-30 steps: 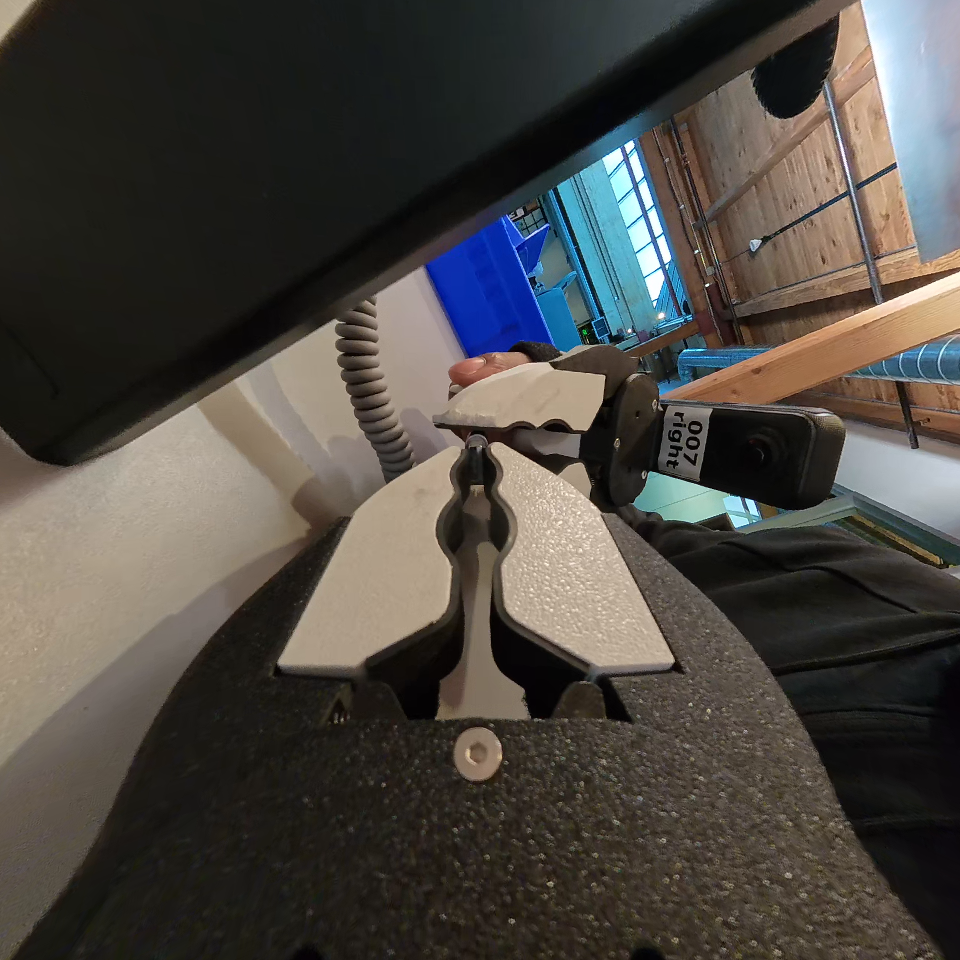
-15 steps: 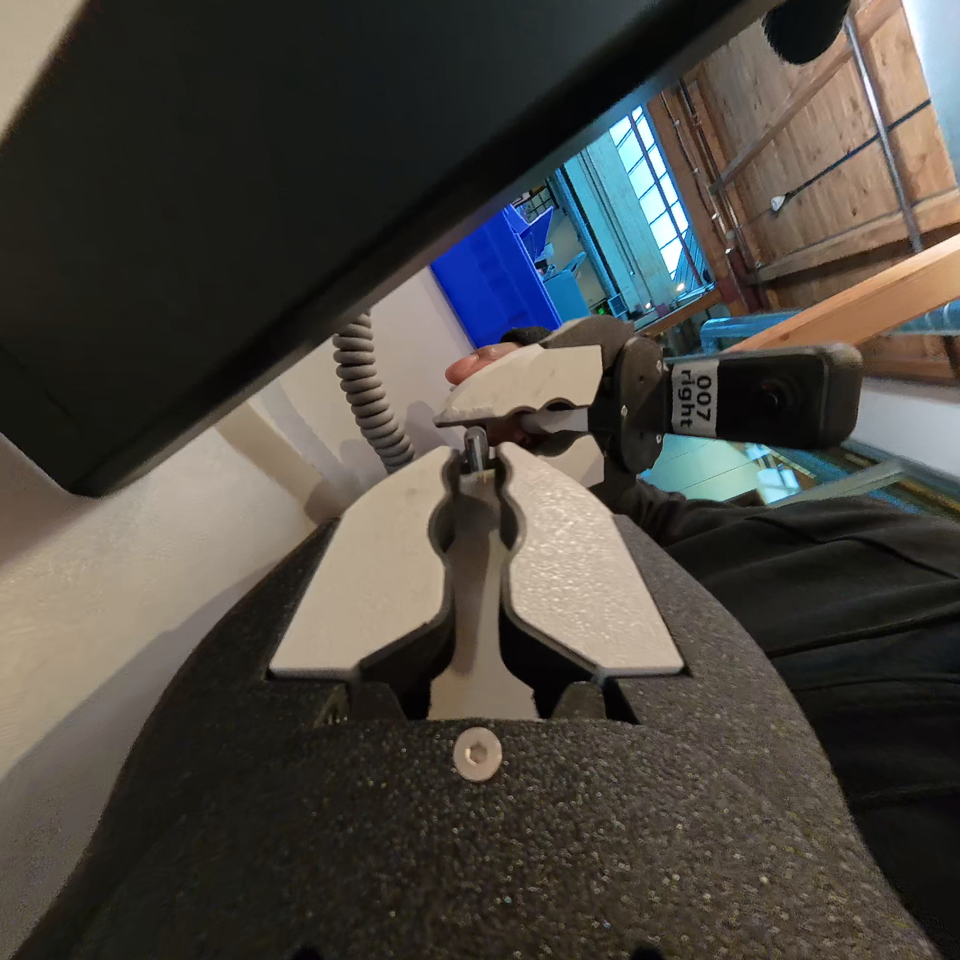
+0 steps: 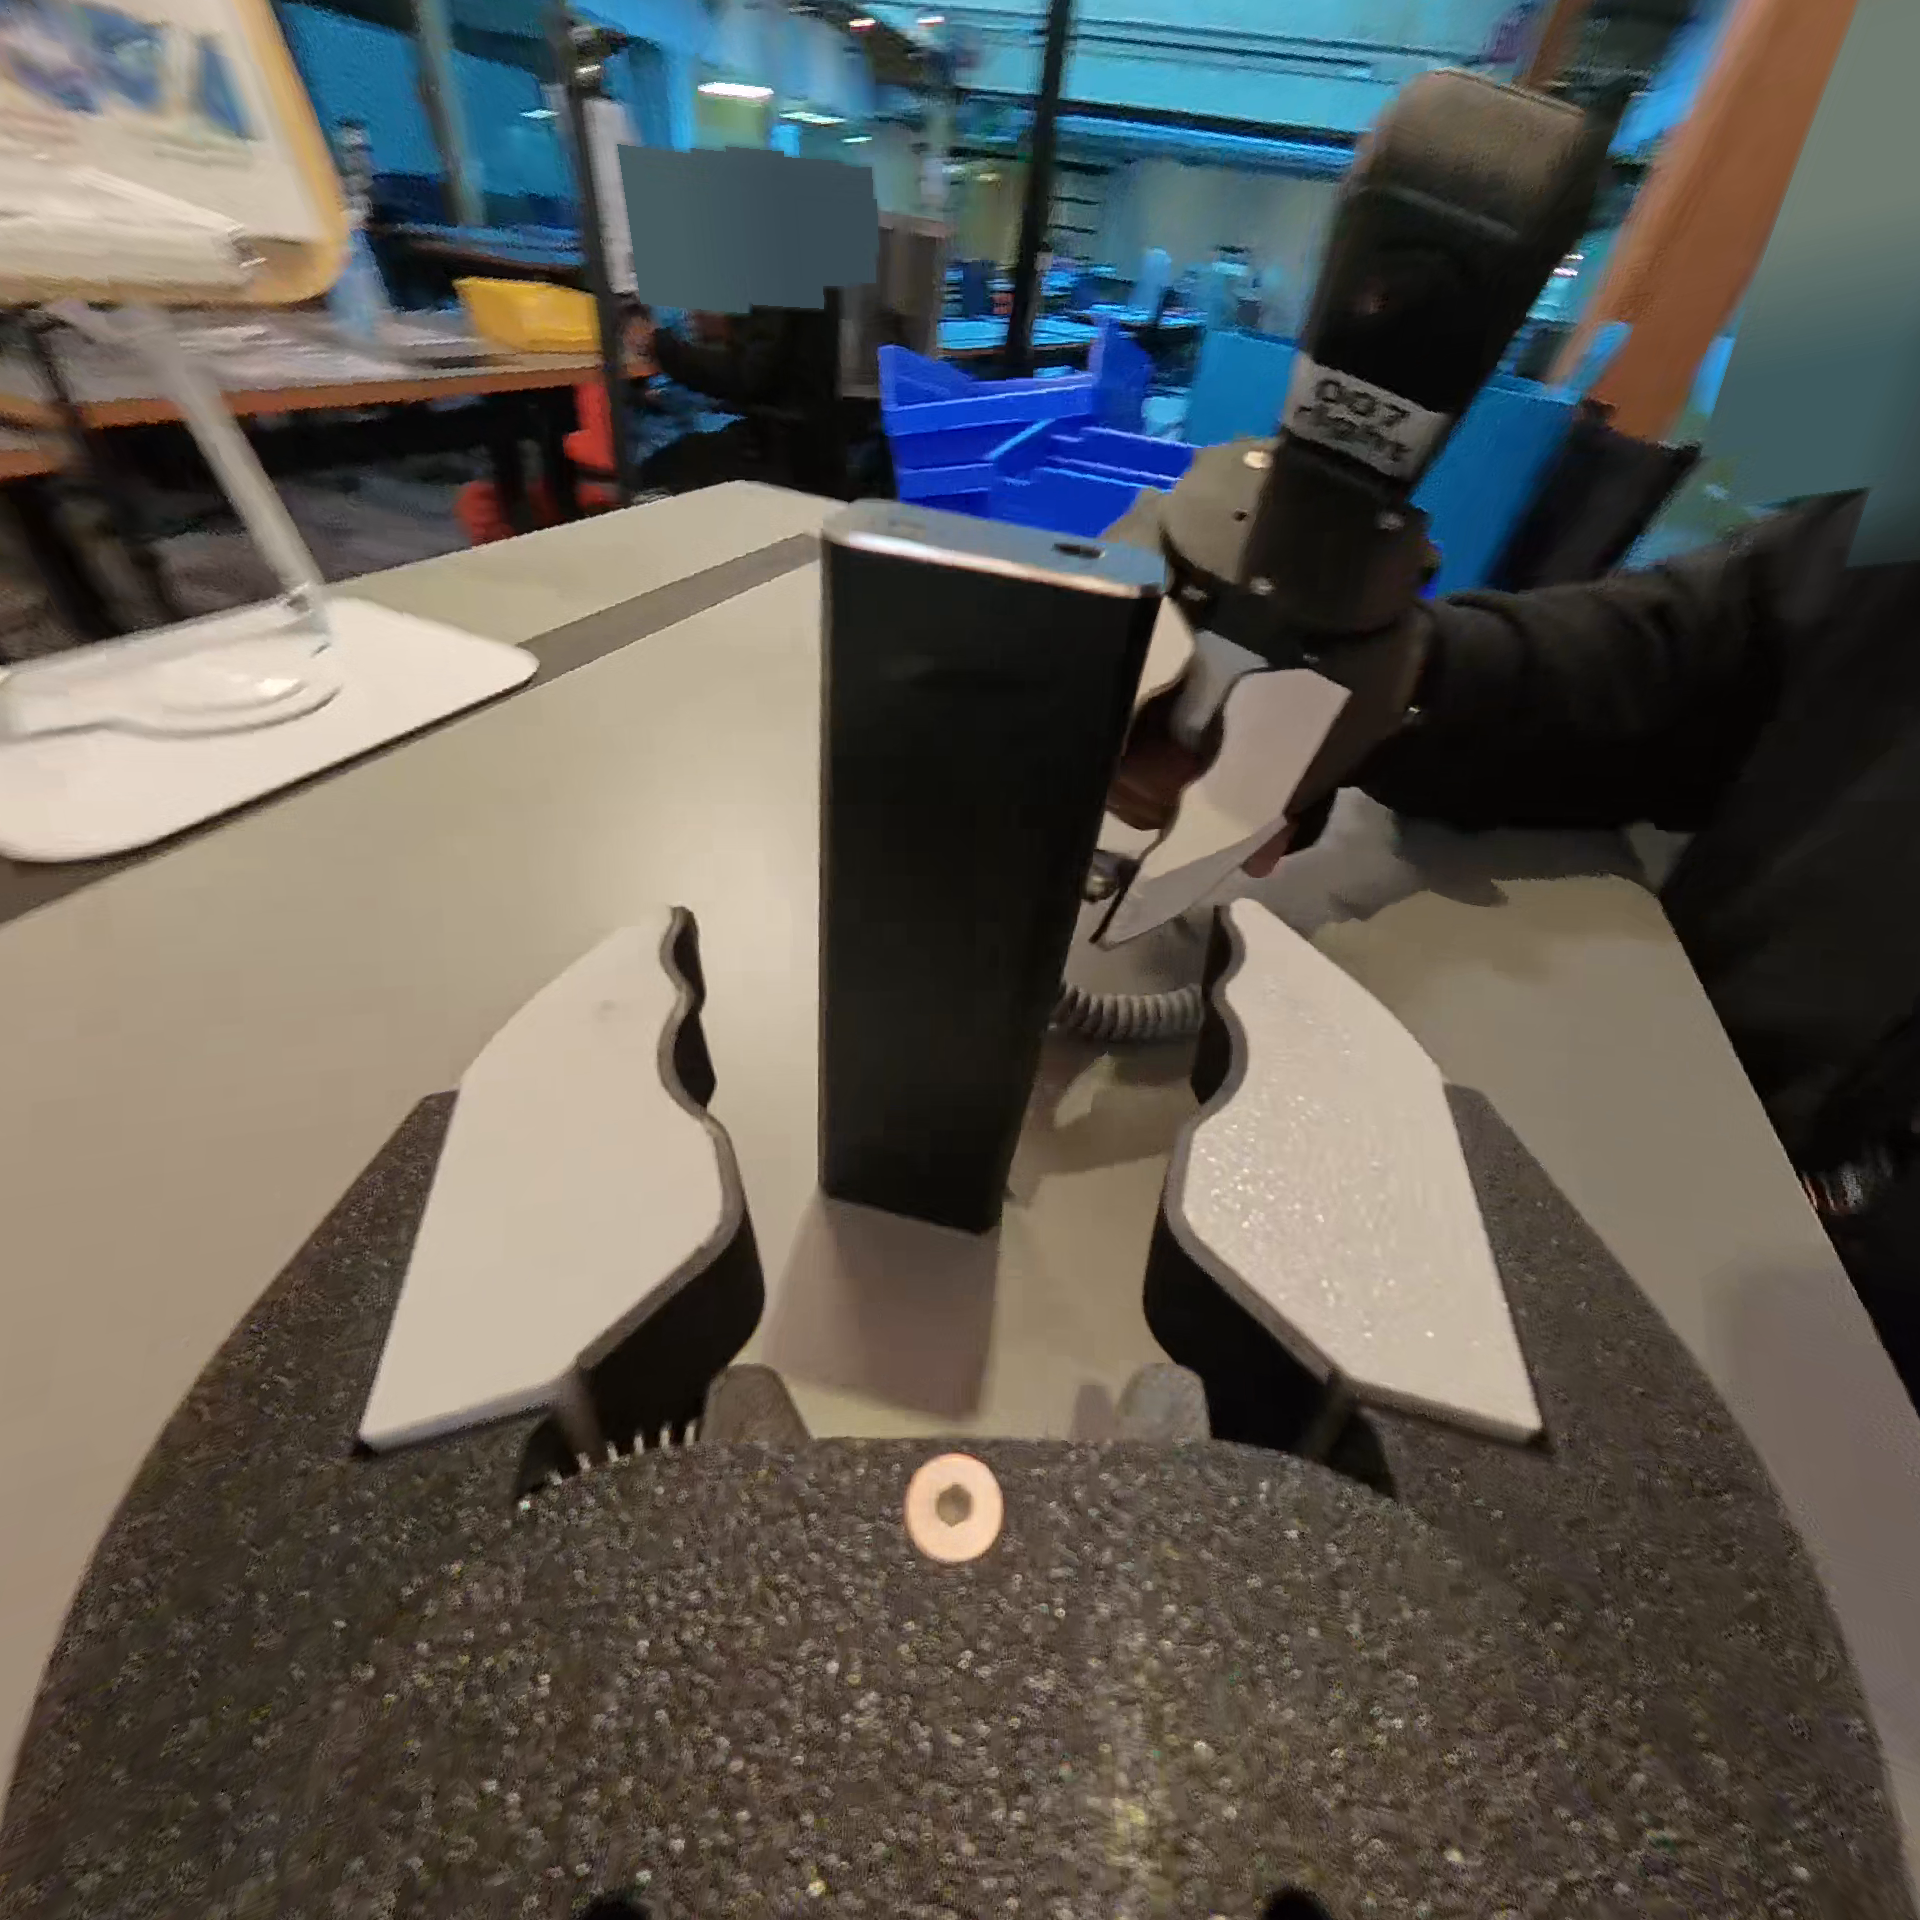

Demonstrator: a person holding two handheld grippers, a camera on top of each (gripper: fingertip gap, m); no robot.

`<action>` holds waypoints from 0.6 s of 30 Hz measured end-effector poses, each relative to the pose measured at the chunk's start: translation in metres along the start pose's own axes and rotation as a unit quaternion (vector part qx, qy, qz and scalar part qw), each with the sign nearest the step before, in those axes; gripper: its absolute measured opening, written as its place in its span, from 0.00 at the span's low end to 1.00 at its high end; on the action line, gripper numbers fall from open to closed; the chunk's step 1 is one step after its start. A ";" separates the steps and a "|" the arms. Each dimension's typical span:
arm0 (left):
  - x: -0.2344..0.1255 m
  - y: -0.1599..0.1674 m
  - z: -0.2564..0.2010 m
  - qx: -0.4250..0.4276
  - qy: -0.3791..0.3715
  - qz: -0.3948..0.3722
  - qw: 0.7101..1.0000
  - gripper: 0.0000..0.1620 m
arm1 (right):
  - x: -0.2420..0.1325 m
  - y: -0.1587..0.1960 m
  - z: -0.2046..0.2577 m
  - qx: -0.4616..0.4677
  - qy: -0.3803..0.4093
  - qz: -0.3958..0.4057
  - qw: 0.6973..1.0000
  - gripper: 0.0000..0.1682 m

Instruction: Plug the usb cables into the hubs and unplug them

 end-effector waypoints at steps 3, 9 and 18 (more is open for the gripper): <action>0.014 0.001 0.012 0.018 0.073 0.002 0.997 0.55 | 0.002 -0.005 -0.005 0.009 0.003 0.013 1.000 0.09; 0.035 0.014 0.012 0.032 0.123 0.024 0.992 0.41 | -0.001 -0.011 -0.012 0.015 0.001 0.024 1.000 0.09; 0.048 0.011 0.007 0.037 0.146 0.015 0.988 0.37 | -0.006 -0.018 -0.016 0.003 -0.020 0.047 0.999 0.09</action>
Point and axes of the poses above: each gripper's, where its closed fingertips meet, x out along the fingers, y out of its underside, z = x × y across the jaws, the point moved 9 cm from there along -x, back along the fingers, and after that the axes turned 12 degrees about x, right-handed, at the moved point
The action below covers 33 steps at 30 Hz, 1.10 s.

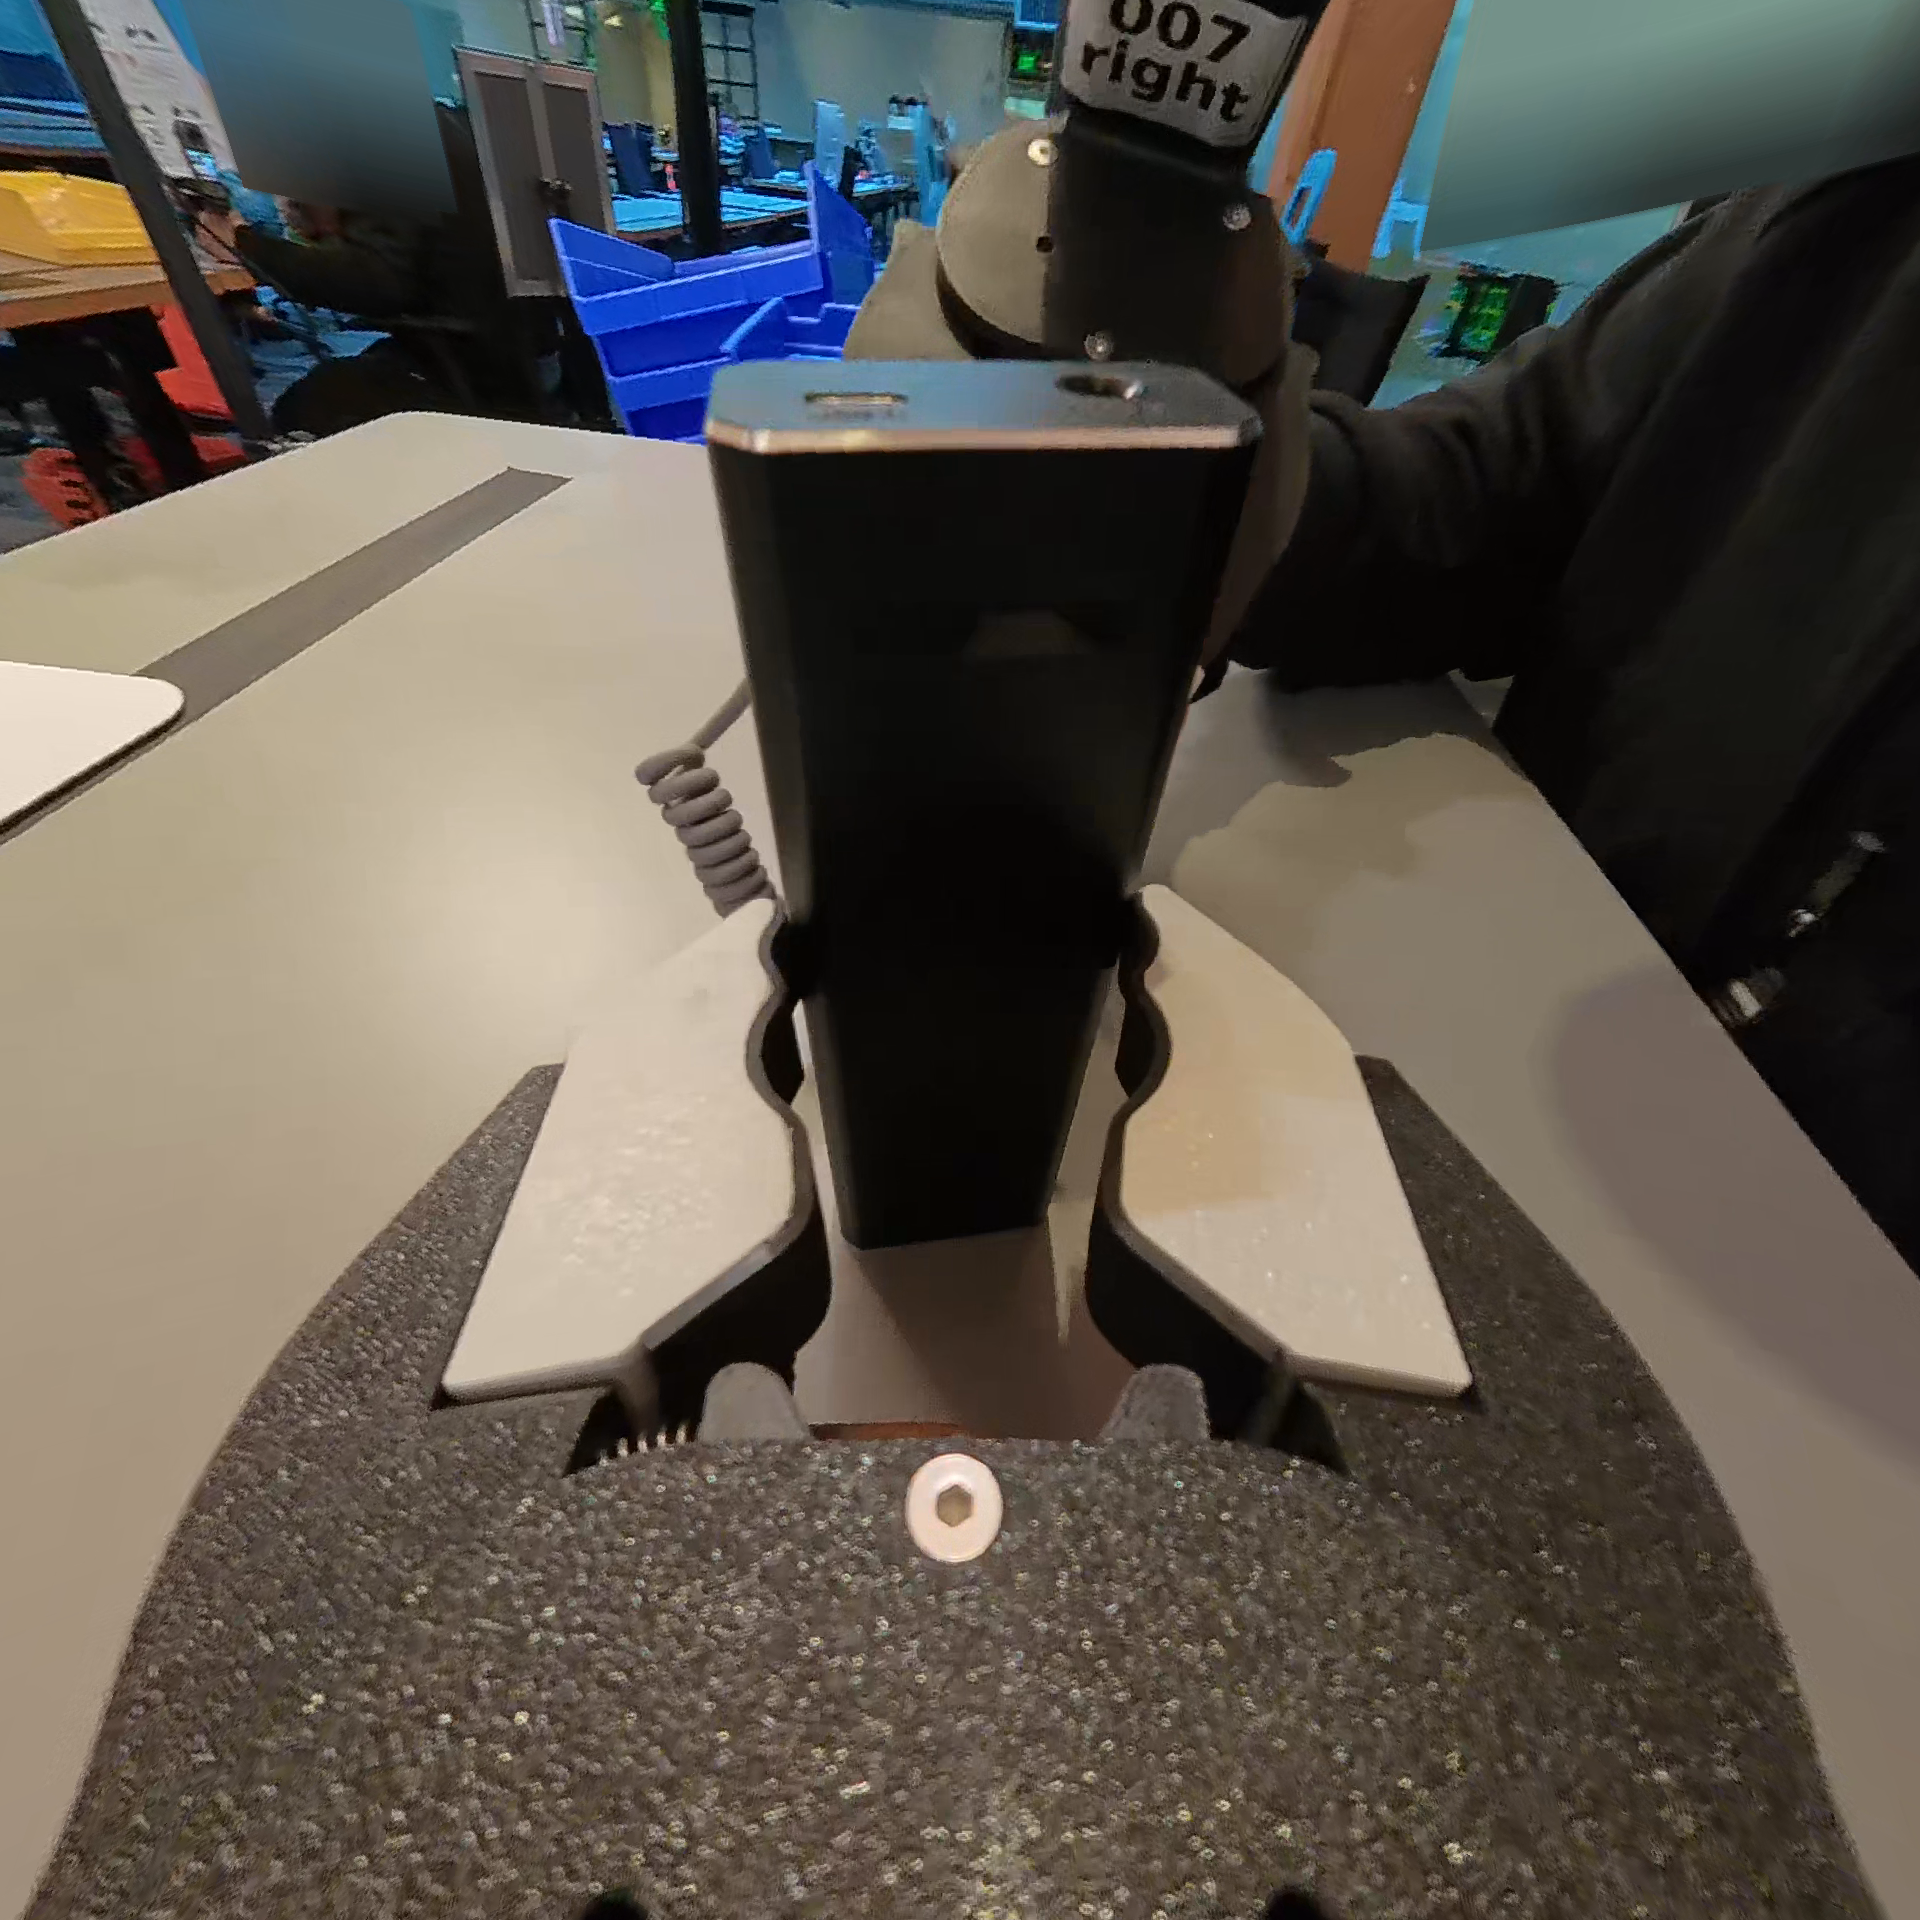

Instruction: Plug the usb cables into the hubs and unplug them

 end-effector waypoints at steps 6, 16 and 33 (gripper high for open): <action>0.010 -0.002 -0.006 0.006 0.042 -0.001 0.999 0.36 | -0.011 -0.003 0.006 -0.003 -0.027 0.036 0.999 0.09; 0.026 -0.017 -0.012 0.019 0.034 0.066 0.997 0.36 | -0.026 -0.002 0.008 0.002 -0.038 0.073 0.997 0.09; 0.027 -0.016 -0.015 -0.039 0.001 -0.037 0.999 0.37 | -0.029 0.005 0.002 0.022 -0.077 0.037 0.996 0.09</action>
Point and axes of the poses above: each gripper's, where its closed fingertips meet, x out along the fingers, y out of its underside, z = x × y across the jaws, the point moved 9 cm from there along -x, back along the fingers, and after that the axes turned 12 degrees about x, right-handed, at the moved point
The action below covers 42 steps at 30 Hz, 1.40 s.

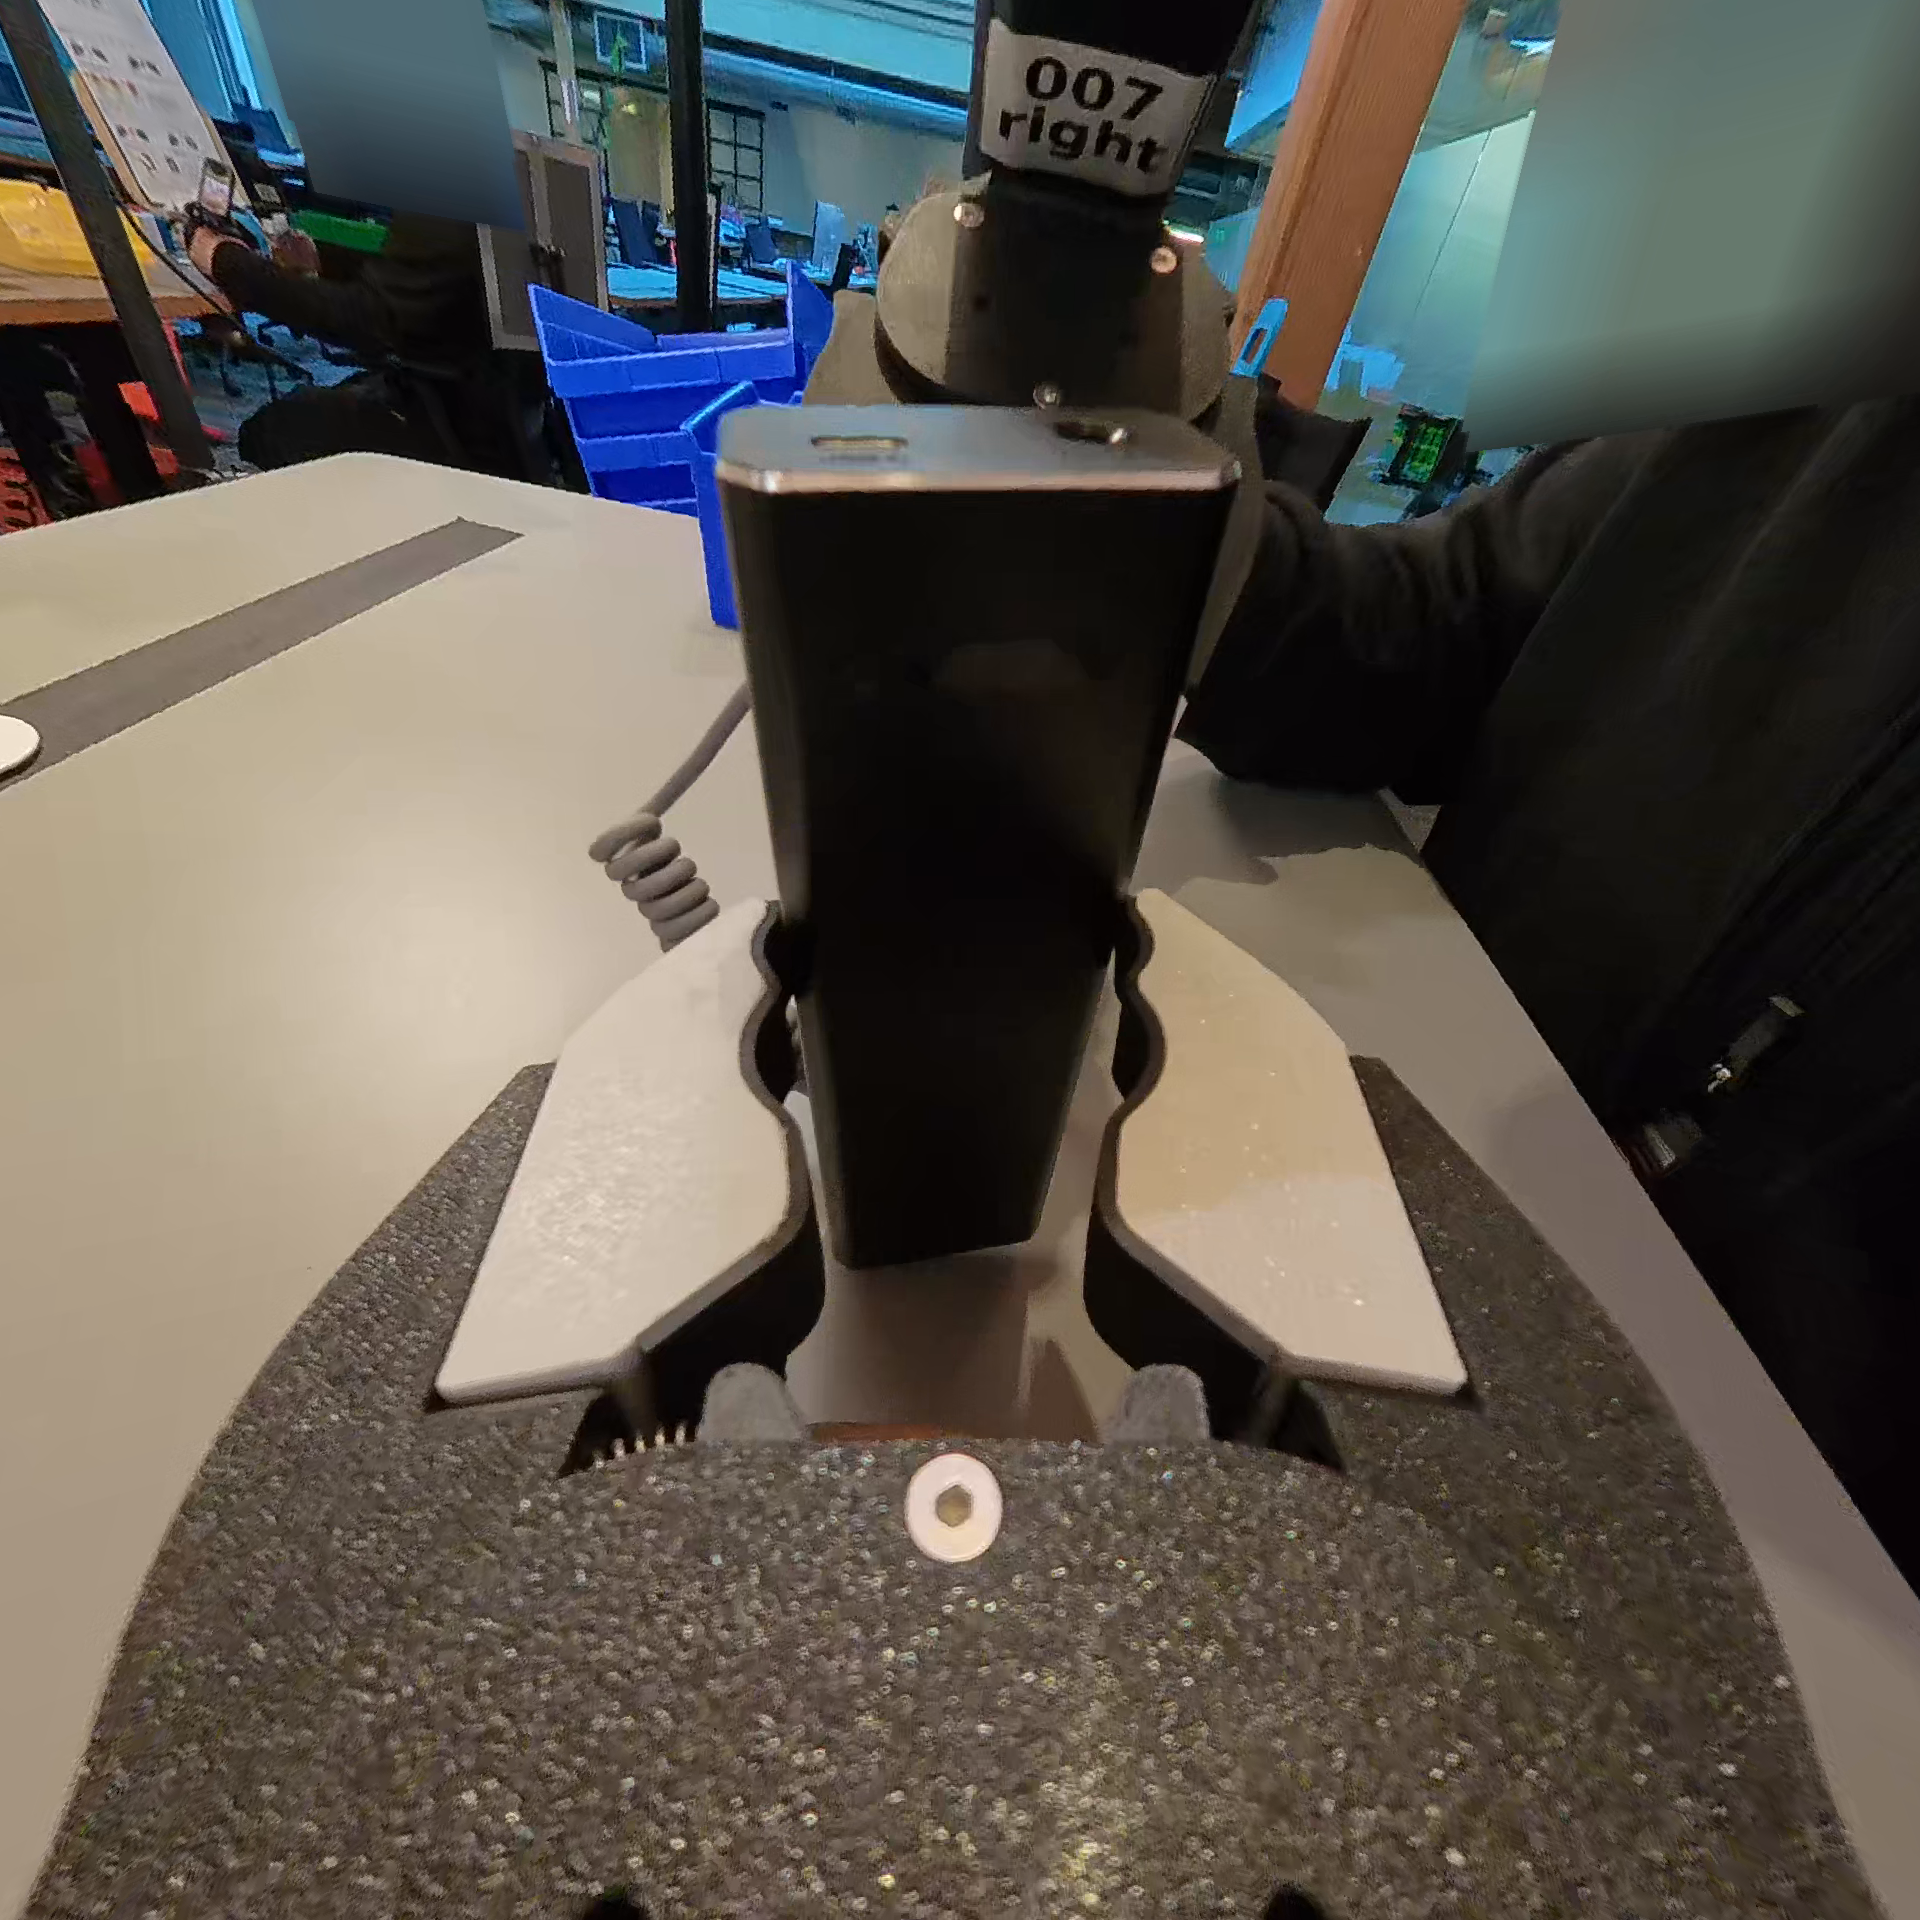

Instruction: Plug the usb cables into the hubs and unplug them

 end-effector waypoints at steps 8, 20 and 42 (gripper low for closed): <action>-0.003 0.005 0.001 0.012 0.000 0.003 1.000 0.37 | 0.004 0.001 0.000 0.009 -0.010 -0.001 1.000 0.09; -0.003 0.001 -0.002 0.063 -0.034 0.083 0.994 0.37 | 0.006 0.021 0.002 0.006 0.003 0.047 0.999 0.09; -0.026 0.002 -0.061 -0.226 -0.061 0.000 0.972 0.17 | -0.003 0.055 0.028 -0.017 0.056 -0.008 0.998 0.09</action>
Point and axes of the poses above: each gripper's, where its closed fingertips meet, x out along the fingers, y out of its underside, z = x × y across the jaws, the point moved 9 cm from there along -x, back along the fingers, and after that the axes turned 12 degrees about x, right-handed, at the moved point
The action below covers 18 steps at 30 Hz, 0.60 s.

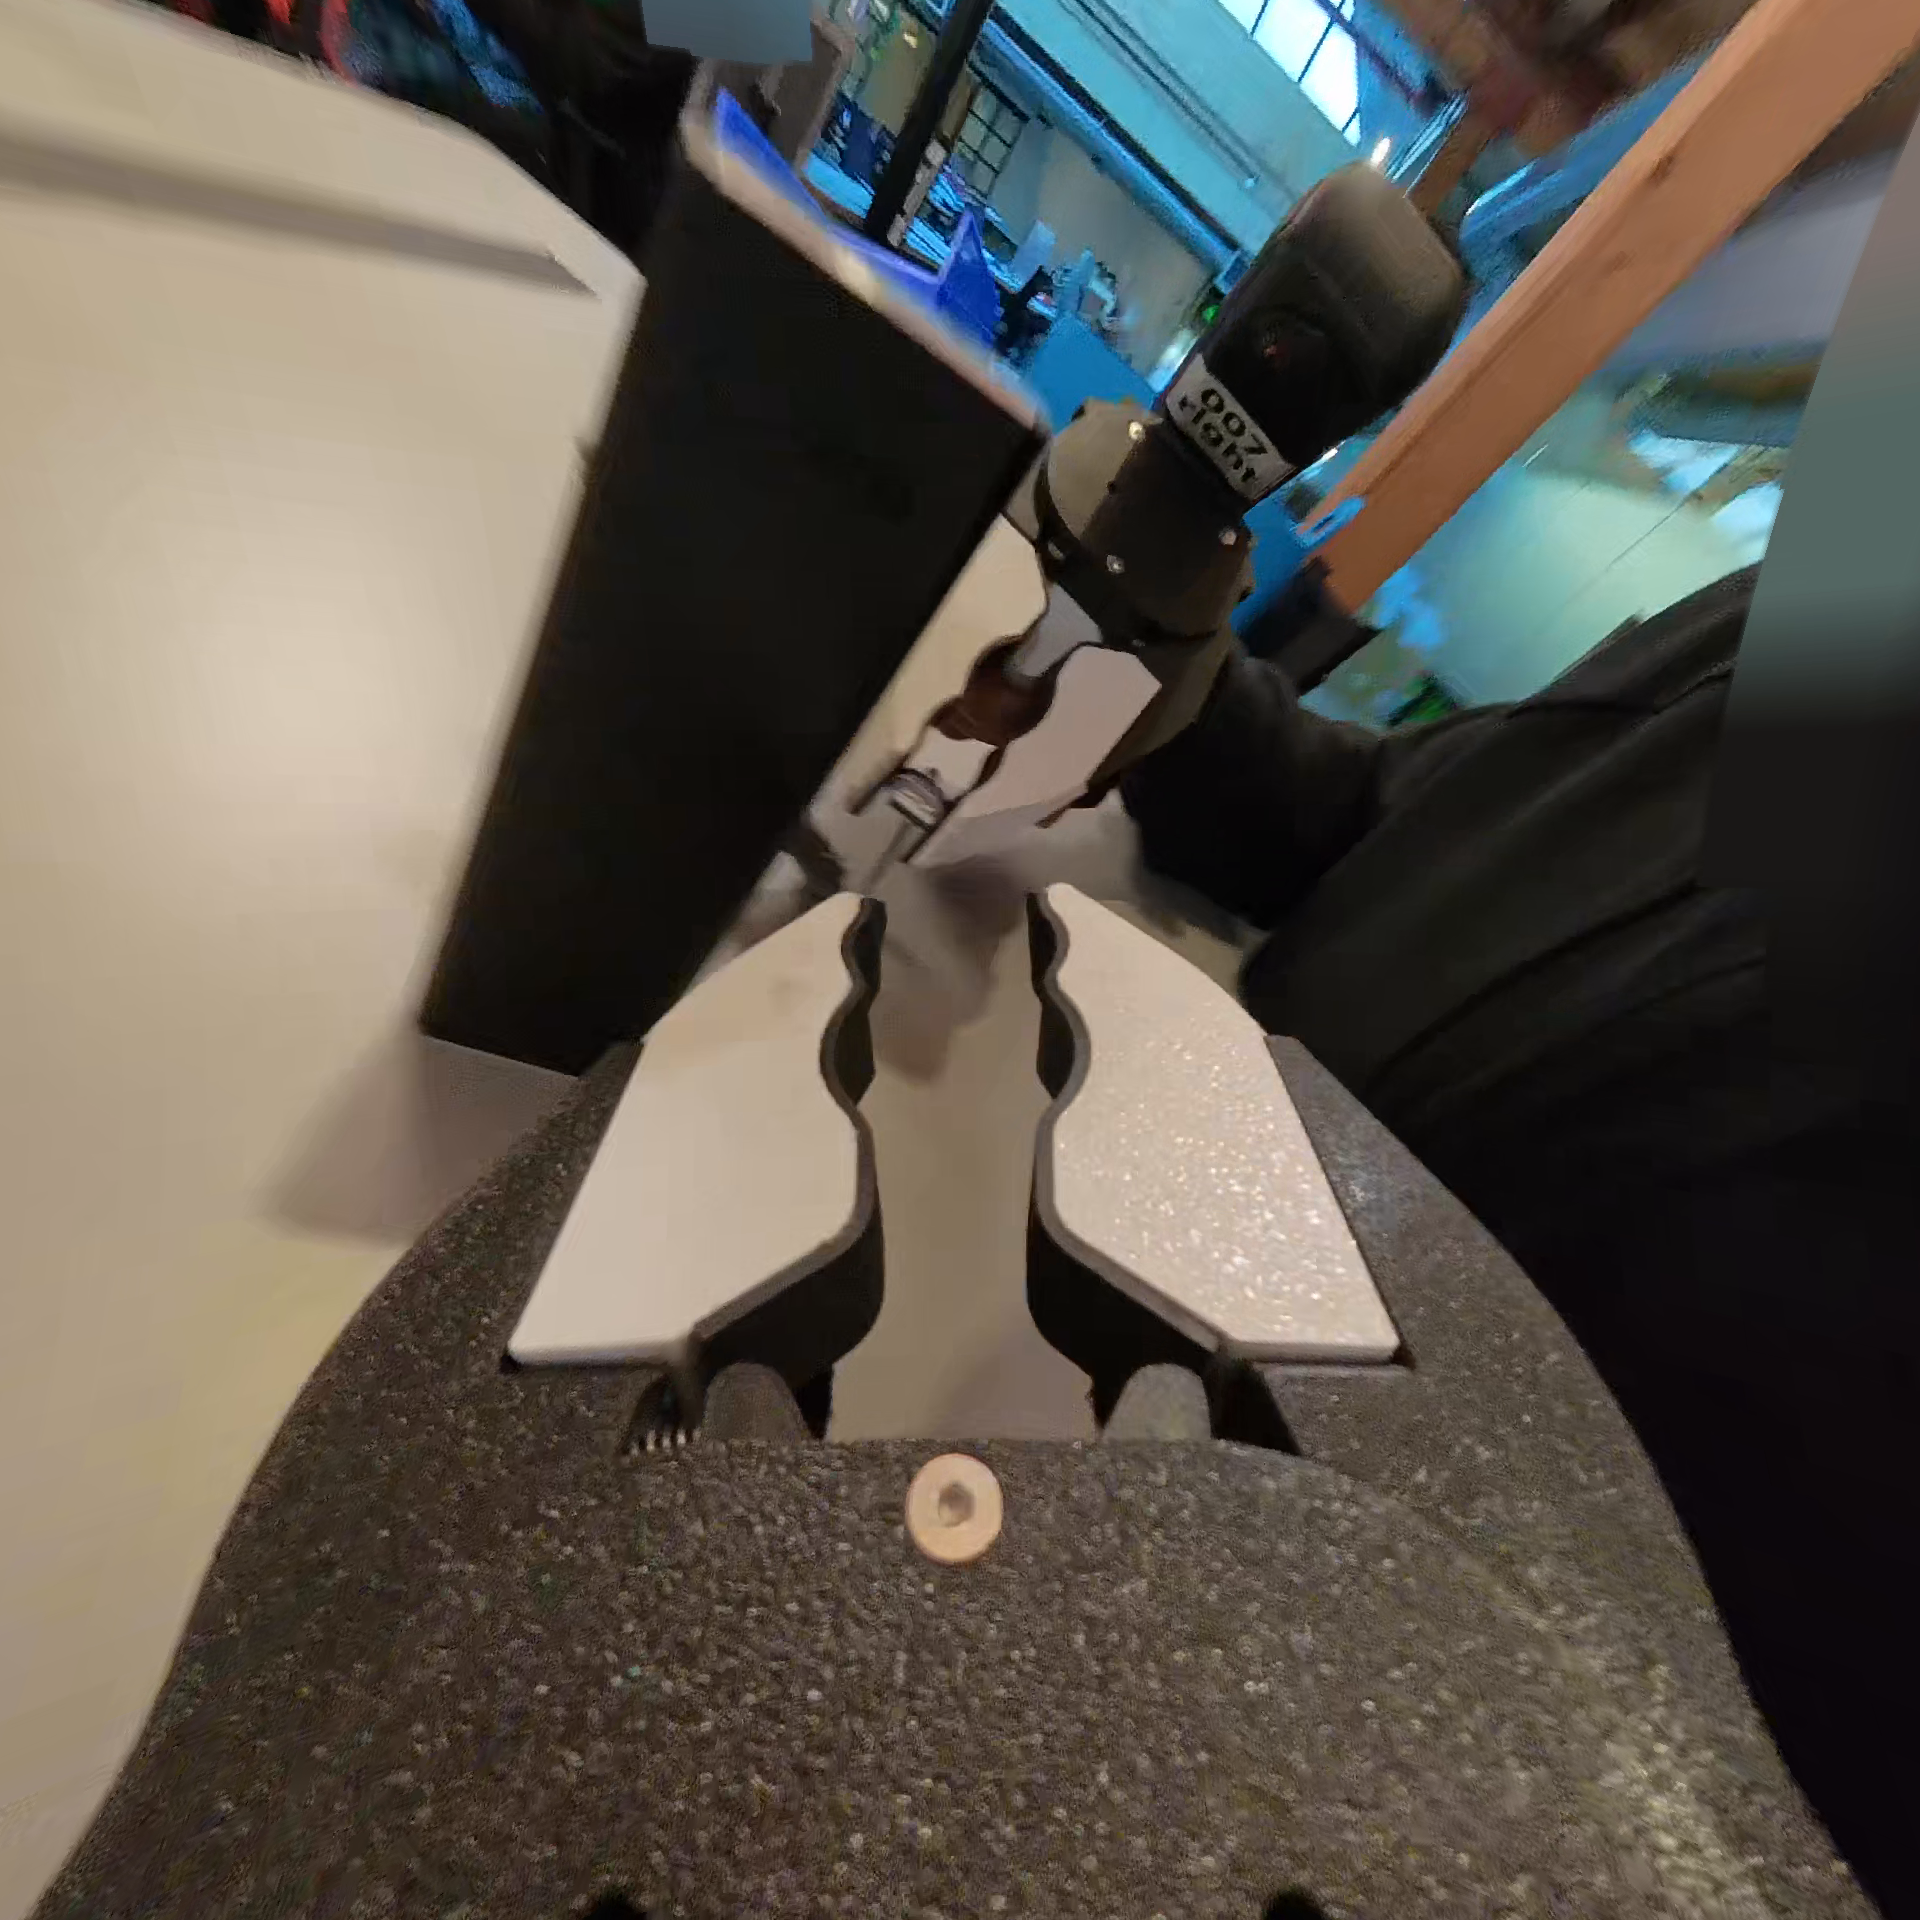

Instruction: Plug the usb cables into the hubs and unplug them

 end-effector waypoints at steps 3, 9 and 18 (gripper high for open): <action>0.027 0.013 -0.008 -0.094 -0.001 -0.001 0.996 0.18 | 0.003 -0.003 0.007 -0.018 0.004 0.008 1.000 0.09; 0.052 0.027 -0.005 -0.217 -0.008 -0.041 0.975 0.21 | 0.007 -0.004 0.018 -0.058 -0.002 0.014 0.998 0.09; 0.068 0.033 -0.008 -0.226 0.022 -0.059 0.972 0.05 | 0.005 0.001 0.020 -0.027 0.003 -0.007 1.000 0.10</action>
Point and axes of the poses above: each gripper's, where its closed fingertips meet, x out along the fingers, y out of its underside, z = x × y across the jaws, the point moved 9 cm from there along -x, back along the fingers, and after that the axes turned 12 degrees about x, right-handed, at the moved point
